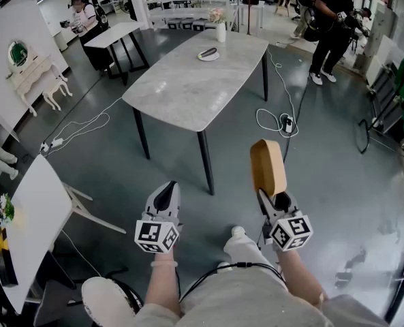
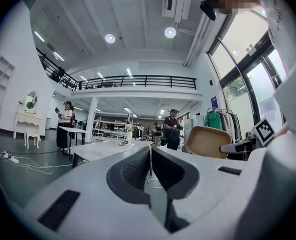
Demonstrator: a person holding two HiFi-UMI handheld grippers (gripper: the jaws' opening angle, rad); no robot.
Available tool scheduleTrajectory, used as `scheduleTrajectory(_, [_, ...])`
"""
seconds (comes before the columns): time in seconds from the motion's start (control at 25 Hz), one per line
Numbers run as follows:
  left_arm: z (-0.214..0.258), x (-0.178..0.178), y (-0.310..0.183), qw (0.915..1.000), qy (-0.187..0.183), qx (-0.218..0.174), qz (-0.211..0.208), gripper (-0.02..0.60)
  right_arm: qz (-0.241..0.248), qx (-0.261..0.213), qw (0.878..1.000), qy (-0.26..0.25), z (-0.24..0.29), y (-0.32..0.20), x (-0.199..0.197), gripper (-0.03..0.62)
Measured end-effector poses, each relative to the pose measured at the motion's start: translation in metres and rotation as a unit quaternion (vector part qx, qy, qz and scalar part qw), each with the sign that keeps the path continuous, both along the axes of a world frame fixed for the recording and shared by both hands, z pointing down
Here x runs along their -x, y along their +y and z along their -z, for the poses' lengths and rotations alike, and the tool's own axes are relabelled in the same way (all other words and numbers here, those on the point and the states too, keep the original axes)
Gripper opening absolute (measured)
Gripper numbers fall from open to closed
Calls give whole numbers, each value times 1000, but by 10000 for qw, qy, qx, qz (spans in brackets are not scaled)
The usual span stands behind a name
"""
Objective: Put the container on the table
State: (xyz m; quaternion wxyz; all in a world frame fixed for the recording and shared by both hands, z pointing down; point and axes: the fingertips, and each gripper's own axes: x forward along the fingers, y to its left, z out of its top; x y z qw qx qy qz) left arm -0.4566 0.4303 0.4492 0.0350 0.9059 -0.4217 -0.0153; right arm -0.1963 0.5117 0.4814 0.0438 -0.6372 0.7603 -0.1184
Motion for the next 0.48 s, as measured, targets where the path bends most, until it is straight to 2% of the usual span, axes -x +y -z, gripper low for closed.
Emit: scheduleTrajectory(0.48, [2, -3, 1, 10000, -11, -24, -5, 15, -66, -49, 10000, 18, 2, -1, -7, 227])
